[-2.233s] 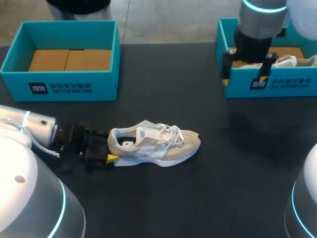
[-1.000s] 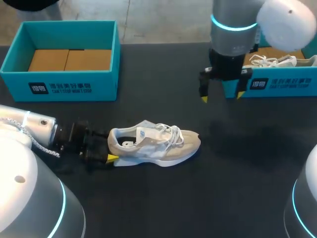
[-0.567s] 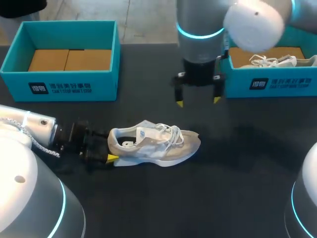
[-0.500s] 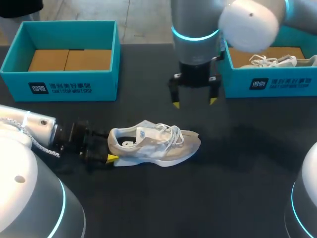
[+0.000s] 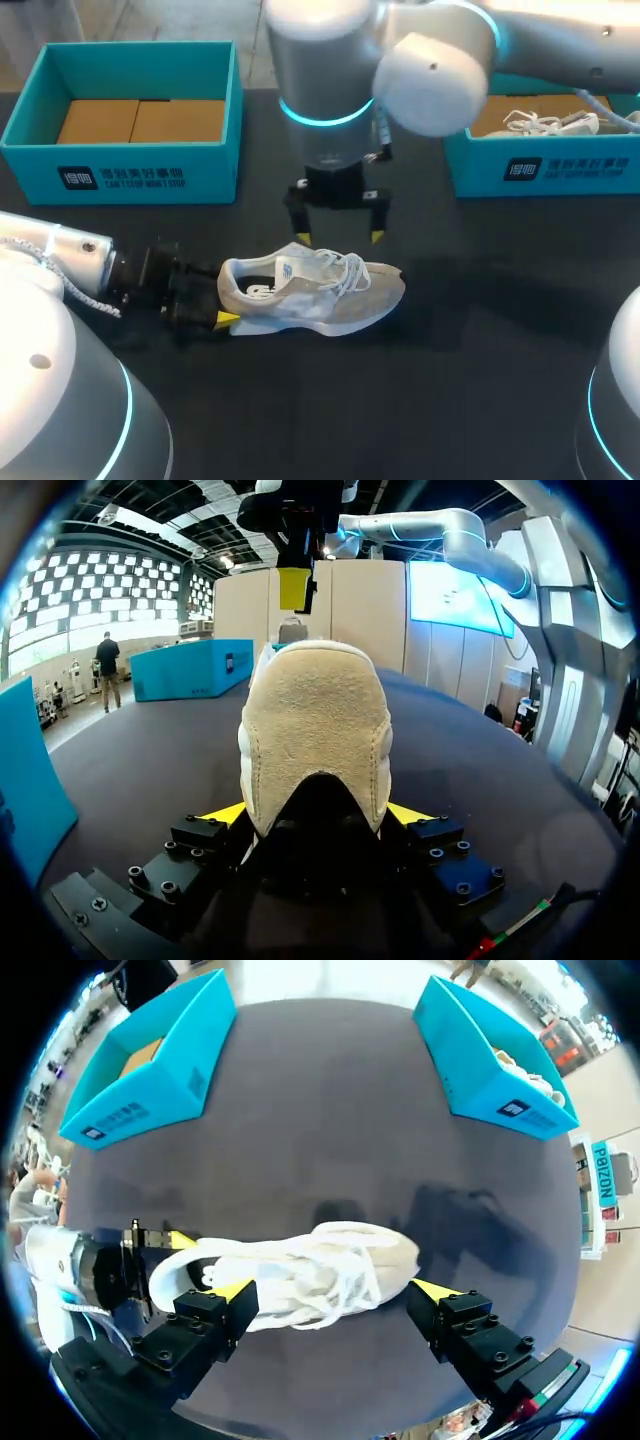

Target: Take the shoe out of the shoebox, open the shoe tongue, remove and reinsert the insole, then place the shoe into the shoebox

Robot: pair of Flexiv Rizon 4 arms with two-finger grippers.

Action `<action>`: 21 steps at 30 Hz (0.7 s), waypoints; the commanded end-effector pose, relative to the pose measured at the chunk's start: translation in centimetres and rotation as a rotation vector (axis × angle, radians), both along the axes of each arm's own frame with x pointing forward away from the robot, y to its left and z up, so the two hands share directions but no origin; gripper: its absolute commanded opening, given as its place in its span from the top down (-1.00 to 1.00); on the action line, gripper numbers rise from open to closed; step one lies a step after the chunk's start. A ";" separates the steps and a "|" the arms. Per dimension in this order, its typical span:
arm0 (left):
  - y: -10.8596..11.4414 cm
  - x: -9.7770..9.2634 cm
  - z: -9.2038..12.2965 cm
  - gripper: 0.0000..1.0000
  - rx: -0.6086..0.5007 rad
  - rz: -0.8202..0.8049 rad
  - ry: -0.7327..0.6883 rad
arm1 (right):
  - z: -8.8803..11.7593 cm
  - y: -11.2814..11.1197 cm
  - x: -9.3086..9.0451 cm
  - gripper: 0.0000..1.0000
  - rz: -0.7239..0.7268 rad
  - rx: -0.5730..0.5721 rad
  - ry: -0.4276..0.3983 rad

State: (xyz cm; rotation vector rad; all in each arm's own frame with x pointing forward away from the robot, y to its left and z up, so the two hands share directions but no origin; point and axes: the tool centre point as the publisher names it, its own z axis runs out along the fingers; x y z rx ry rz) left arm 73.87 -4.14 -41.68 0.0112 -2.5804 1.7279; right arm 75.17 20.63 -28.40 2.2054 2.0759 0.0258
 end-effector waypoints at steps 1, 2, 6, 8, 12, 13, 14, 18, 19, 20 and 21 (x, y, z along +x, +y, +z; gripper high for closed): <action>-0.1 0.0 -0.3 1.00 0.002 0.001 0.000 | -0.9 2.3 -0.6 -1.00 -0.010 -0.008 -0.008; -0.1 0.0 -0.3 1.00 0.002 0.001 0.000 | -1.1 2.6 -0.7 -1.00 -0.010 -0.008 -0.007; -0.1 0.0 -0.3 1.00 0.002 0.001 0.000 | -1.7 3.9 -1.0 -1.00 0.002 -0.014 0.019; -0.1 0.0 -0.3 1.00 0.002 0.001 0.000 | -2.0 4.6 -1.0 -1.00 0.016 -0.035 0.040; -0.1 0.0 -0.3 1.00 0.002 0.001 0.000 | -2.7 5.3 -1.1 -1.00 0.030 -0.044 0.055; -0.1 0.0 -0.3 1.00 0.002 0.001 0.000 | -2.9 5.5 -1.1 -1.00 0.038 -0.058 0.061; -0.1 0.0 -0.3 1.00 0.002 0.001 0.000 | -3.0 5.7 -1.0 -1.00 0.044 -0.074 0.071; -0.1 0.0 -0.3 1.00 0.002 0.001 0.000 | -3.3 6.2 -1.1 -1.00 0.047 -0.108 0.079; -0.1 0.0 -0.3 1.00 0.002 0.001 0.000 | -3.4 6.2 -1.2 -1.00 0.045 -0.116 0.080; -0.1 0.0 -0.3 1.00 0.002 0.001 0.000 | -3.5 6.3 -1.3 -1.00 0.045 -0.117 0.079; -0.1 0.0 -0.3 1.00 0.002 0.001 0.000 | -3.6 6.4 -1.3 -1.00 0.045 -0.118 0.079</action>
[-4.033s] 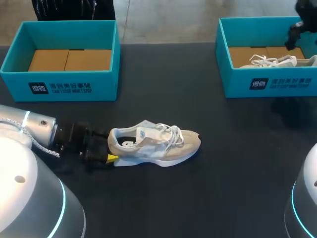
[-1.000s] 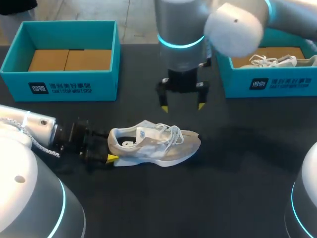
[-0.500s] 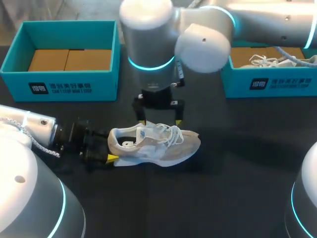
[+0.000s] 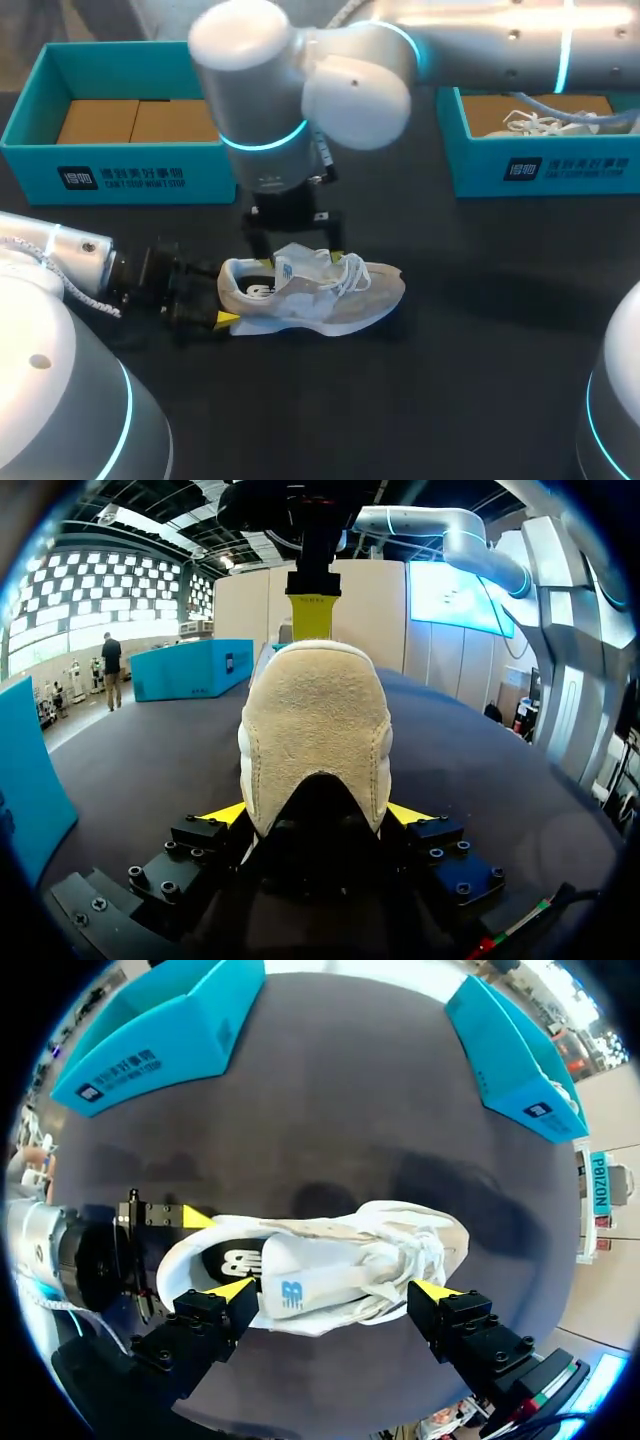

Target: Take the shoe out of the shoebox, open the shoe tongue, remove and reinsert the insole, then place the shoe into the shoebox

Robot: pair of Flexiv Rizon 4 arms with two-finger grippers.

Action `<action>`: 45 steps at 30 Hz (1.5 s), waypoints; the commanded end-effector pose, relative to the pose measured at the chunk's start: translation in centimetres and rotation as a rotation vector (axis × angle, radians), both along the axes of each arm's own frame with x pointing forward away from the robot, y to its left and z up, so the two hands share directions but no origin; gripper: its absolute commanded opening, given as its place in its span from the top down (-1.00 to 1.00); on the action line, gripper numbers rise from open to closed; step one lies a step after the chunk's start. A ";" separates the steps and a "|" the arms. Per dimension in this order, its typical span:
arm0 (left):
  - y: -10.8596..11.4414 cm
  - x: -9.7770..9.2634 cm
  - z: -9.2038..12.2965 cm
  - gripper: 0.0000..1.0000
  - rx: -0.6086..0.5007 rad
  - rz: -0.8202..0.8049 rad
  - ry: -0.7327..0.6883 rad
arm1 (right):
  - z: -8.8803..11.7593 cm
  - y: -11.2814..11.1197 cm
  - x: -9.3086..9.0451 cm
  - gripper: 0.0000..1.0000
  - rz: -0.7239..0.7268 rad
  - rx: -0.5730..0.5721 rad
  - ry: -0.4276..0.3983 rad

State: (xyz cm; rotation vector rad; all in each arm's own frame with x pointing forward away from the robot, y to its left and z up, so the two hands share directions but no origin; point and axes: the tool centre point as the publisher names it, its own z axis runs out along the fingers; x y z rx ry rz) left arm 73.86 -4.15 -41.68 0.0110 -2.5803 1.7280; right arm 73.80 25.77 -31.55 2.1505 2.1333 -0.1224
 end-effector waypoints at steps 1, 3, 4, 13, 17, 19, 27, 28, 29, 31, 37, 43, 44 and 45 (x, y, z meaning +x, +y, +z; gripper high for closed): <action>-0.1 0.0 -0.3 1.00 0.002 0.001 0.000 | -0.6 1.3 0.0 -1.00 0.000 -0.052 0.003; -0.1 0.0 -0.3 1.00 0.002 0.001 0.000 | -0.8 1.5 -0.2 -1.00 -0.002 -0.067 0.009; -0.1 0.0 -0.3 1.00 0.002 0.001 0.000 | -0.9 1.6 -0.2 -1.00 -0.002 -0.070 0.011; -0.1 0.0 -0.3 1.00 0.002 0.001 0.000 | -2.5 2.3 -0.5 -1.00 -0.008 -0.132 0.030; -0.1 0.0 -0.3 1.00 0.002 0.001 0.000 | -3.2 2.6 -0.4 -1.00 -0.006 -0.163 0.039; -0.1 0.0 -0.3 1.00 0.002 0.001 0.000 | -3.6 2.5 -0.4 -1.00 -0.026 -0.187 0.048; -0.1 0.0 -0.3 1.00 0.002 0.001 0.000 | -3.9 1.5 -0.7 -1.00 -0.076 -0.235 0.054; -0.1 0.0 -0.3 1.00 0.002 0.001 0.000 | -4.0 1.2 -0.7 -1.00 -0.081 -0.250 0.051; -0.1 0.0 -0.3 1.00 0.002 0.001 0.000 | -4.0 1.0 -0.8 -1.00 -0.082 -0.262 0.051; -0.1 0.0 -0.3 1.00 0.002 0.001 0.000 | -4.1 0.7 -0.8 -1.00 -0.091 -0.284 0.051; -0.1 0.0 -0.3 1.00 0.002 0.001 0.000 | -4.1 -0.2 -1.3 -1.00 -0.141 -0.322 0.044; -0.1 0.0 -0.3 1.00 0.002 0.001 0.000 | -3.9 -0.8 -1.7 -1.00 -0.163 -0.357 0.053; -0.1 0.0 -0.3 1.00 0.002 0.001 0.000 | -3.7 -1.0 -1.7 -1.00 -0.168 -0.362 0.056; -0.1 0.0 -0.3 1.00 0.002 0.001 0.000 | -3.5 -1.1 -1.7 -1.00 -0.176 -0.371 0.056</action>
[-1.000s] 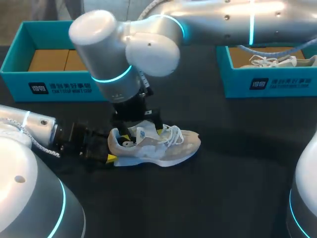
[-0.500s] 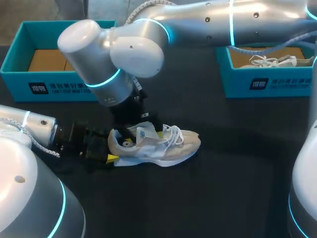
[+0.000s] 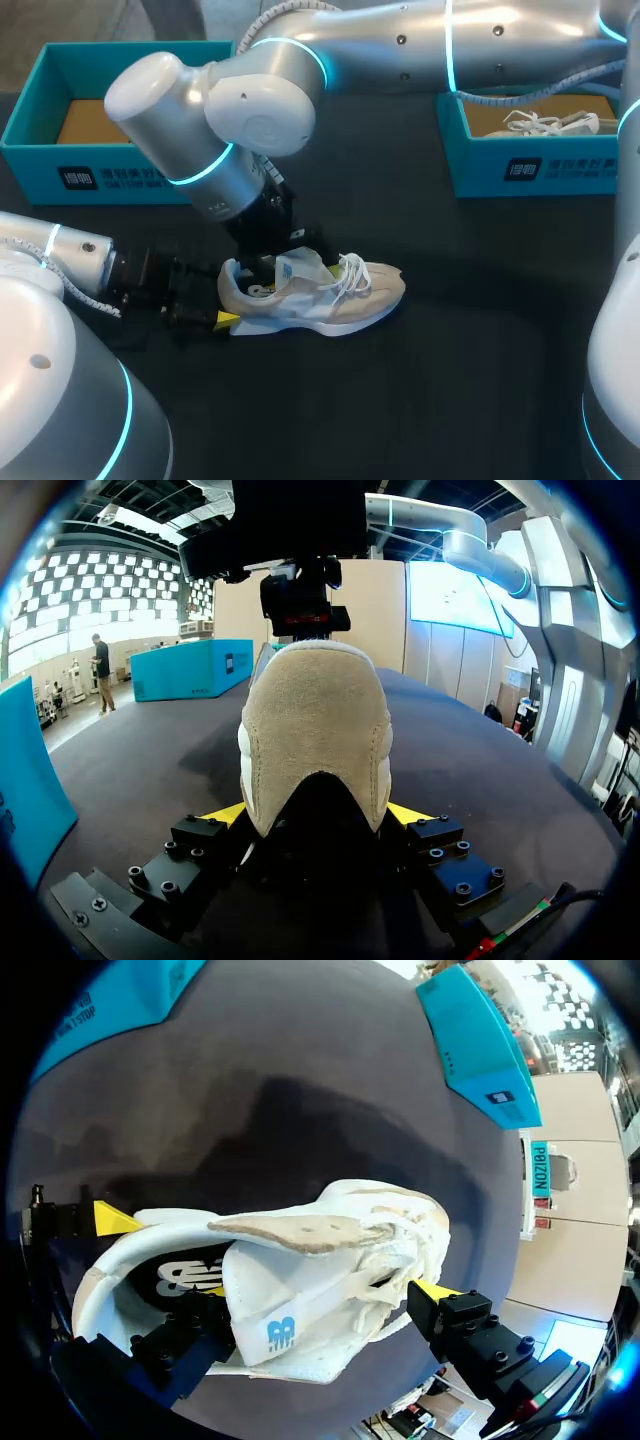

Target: Take the shoe out of the shoebox, open the shoe tongue, remove and reinsert the insole, then place the shoe into the shoebox

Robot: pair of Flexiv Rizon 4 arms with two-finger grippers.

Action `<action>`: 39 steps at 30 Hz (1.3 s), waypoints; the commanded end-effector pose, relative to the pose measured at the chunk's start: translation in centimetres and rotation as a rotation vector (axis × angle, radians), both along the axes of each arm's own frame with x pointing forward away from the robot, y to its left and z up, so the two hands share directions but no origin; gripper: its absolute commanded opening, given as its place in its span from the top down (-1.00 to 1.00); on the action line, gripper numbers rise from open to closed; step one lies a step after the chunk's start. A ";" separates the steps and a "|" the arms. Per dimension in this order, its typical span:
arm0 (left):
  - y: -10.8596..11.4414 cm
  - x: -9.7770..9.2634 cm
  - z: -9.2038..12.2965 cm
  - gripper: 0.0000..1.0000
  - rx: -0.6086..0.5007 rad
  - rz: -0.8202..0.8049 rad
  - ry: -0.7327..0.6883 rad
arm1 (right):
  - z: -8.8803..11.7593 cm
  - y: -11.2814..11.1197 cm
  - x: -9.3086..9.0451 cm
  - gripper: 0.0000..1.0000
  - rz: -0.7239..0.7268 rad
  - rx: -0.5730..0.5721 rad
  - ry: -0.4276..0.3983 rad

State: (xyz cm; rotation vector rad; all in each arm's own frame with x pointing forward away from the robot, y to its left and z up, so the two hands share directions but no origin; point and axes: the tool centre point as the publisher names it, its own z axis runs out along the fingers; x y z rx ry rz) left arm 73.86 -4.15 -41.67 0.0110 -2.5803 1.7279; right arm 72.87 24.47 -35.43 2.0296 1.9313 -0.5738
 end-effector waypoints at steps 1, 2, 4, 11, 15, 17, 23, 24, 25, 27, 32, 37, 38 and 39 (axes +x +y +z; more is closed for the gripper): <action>-0.1 0.0 -0.3 1.00 0.002 0.001 0.000 | 0.6 0.0 -0.8 -1.00 -0.118 -0.034 -0.065; -0.1 0.0 -0.3 1.00 0.002 0.001 0.000 | 0.9 -0.2 -0.8 -1.00 -0.121 -0.037 -0.067; -0.1 0.0 -0.3 1.00 0.002 0.001 0.000 | 1.3 -0.5 -0.8 -1.00 -0.130 -0.059 -0.058; -0.1 0.0 -0.3 1.00 0.002 0.001 0.000 | 2.9 -1.4 -0.9 -1.00 -0.144 -0.104 -0.048; -0.1 0.0 -0.3 1.00 0.002 0.001 0.000 | 3.5 -1.9 -1.0 -1.00 -0.153 -0.115 -0.054; -0.1 0.0 -0.3 1.00 0.002 0.001 0.000 | 3.7 -2.2 -1.0 -1.00 -0.158 -0.118 -0.059; -0.1 0.0 -0.3 1.00 0.002 0.001 0.000 | 4.2 -2.7 -1.0 -0.34 -0.167 -0.108 -0.072; -0.1 0.0 -0.3 1.00 0.002 0.001 0.000 | 4.3 -2.7 -1.0 0.00 -0.169 -0.100 -0.076; -0.1 0.0 -0.3 1.00 0.002 0.001 0.000 | 4.3 -2.7 -1.0 0.09 -0.172 -0.088 -0.079; -0.1 0.0 -0.3 1.00 0.002 0.001 0.000 | 4.3 -2.8 -1.0 0.44 -0.179 -0.078 -0.081; -0.1 0.0 -0.3 1.00 0.002 0.001 0.000 | 4.4 -2.9 -1.0 0.72 -0.188 -0.069 -0.071; -0.1 0.0 -0.3 1.00 0.002 0.001 0.000 | 4.2 -3.7 -0.9 1.00 -0.192 -0.006 -0.072; -0.1 0.0 -0.3 1.00 0.002 0.001 0.000 | 4.2 -4.0 -0.9 1.00 -0.191 0.011 -0.072; -0.1 0.0 -0.3 1.00 0.002 0.001 0.000 | 4.2 -4.2 -0.9 1.00 -0.191 0.022 -0.073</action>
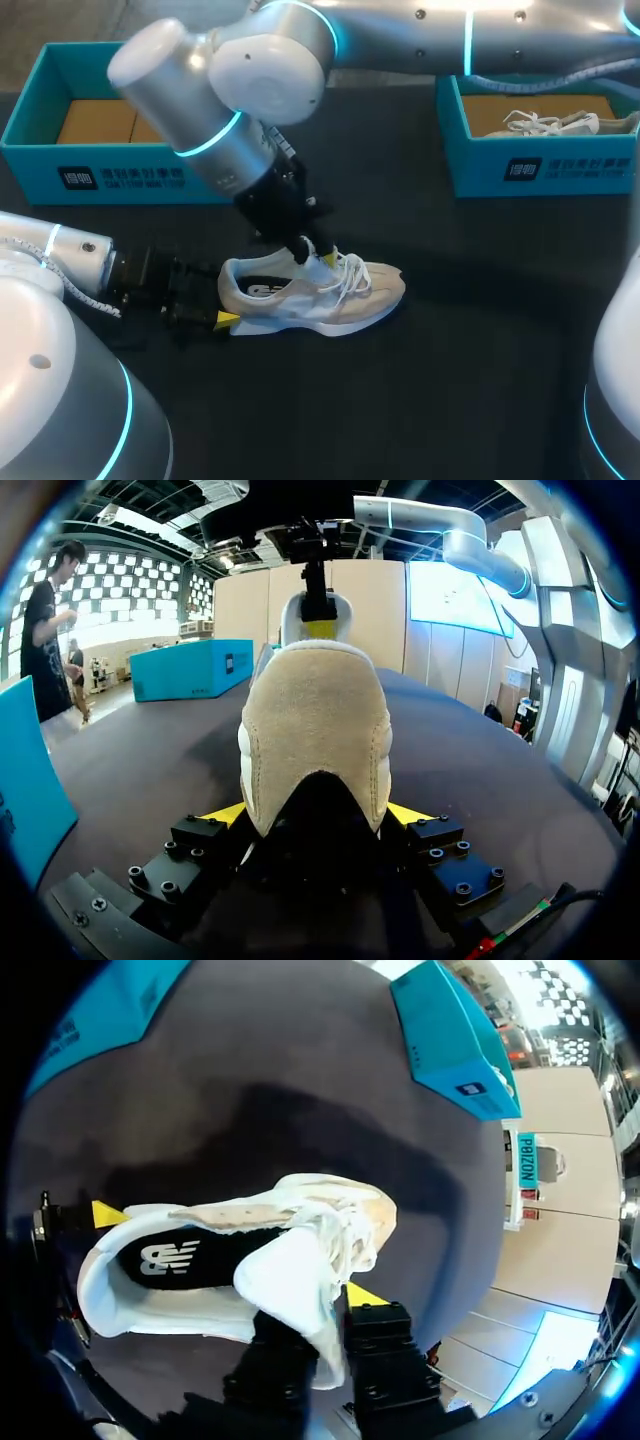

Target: Take the shoe out of the shoebox, open the shoe tongue, remove and reinsert the insole, then place the shoe into the shoebox

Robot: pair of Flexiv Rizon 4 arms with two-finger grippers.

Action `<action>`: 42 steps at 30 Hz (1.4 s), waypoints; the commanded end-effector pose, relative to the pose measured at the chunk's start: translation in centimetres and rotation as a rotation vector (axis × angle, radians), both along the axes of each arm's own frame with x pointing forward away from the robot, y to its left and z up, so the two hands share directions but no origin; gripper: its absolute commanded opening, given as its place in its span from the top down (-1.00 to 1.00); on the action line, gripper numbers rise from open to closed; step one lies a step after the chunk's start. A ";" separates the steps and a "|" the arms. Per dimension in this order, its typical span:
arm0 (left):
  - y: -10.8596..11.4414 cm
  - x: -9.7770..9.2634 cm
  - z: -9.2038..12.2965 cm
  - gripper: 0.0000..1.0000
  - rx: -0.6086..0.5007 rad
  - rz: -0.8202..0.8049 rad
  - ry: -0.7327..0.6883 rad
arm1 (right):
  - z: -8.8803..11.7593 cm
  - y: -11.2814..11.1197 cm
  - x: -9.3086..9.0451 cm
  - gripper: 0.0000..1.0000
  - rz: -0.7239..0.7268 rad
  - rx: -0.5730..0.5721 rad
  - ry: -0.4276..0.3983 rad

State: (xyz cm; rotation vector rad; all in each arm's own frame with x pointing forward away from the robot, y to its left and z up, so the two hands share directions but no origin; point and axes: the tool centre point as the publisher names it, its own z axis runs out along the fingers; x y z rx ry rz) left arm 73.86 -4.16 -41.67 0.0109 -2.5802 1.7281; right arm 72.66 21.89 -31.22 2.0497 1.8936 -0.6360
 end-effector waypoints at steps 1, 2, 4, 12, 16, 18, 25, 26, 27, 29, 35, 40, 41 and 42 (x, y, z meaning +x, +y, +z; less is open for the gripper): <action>-0.1 0.0 -0.4 1.00 0.002 0.001 0.000 | 0.1 -1.9 -0.7 1.00 -0.159 0.054 -0.105; -0.1 0.0 -0.4 1.00 0.002 0.001 0.000 | 0.1 -2.2 -0.7 1.00 -0.159 0.061 -0.103; -0.1 0.0 -0.4 1.00 0.002 0.001 0.000 | 0.0 -2.8 -0.7 1.00 -0.161 0.062 -0.090; -0.1 0.0 -0.4 1.00 0.002 0.001 0.000 | -0.3 -5.1 -0.5 1.00 -0.172 0.051 -0.079; -0.1 0.0 -0.4 1.00 0.002 0.001 0.000 | -0.5 -6.0 -0.2 1.00 -0.175 0.045 -0.079; -0.1 0.0 -0.4 1.00 0.002 0.001 0.000 | -0.7 -6.5 -0.1 1.00 -0.177 0.039 -0.076; -0.1 0.0 -0.4 1.00 0.002 0.001 0.000 | -1.9 -7.8 0.4 0.86 -0.181 0.037 -0.070; -0.1 0.0 -0.4 1.00 0.002 0.001 0.000 | -2.1 -8.0 0.4 0.71 -0.183 0.041 -0.070; -0.1 0.0 -0.4 1.00 0.002 0.001 0.000 | -2.4 -8.1 0.4 0.50 -0.184 0.042 -0.070; -0.1 0.0 -0.4 1.00 0.002 0.001 0.000 | -2.8 -8.4 0.3 0.25 -0.192 0.044 -0.070; -0.1 0.0 -0.4 1.00 0.002 0.001 0.000 | -3.6 -9.0 0.2 0.06 -0.211 0.036 -0.065; -0.1 0.0 -0.4 1.00 0.002 0.001 0.000 | -4.1 -9.5 0.1 -0.04 -0.228 0.035 -0.060; -0.1 0.0 -0.4 1.00 0.002 0.001 0.000 | -4.3 -9.6 0.1 -0.08 -0.230 0.033 -0.056; -0.1 0.0 -0.4 1.00 0.002 0.001 0.000 | -4.5 -9.7 0.1 -0.11 -0.231 0.034 -0.054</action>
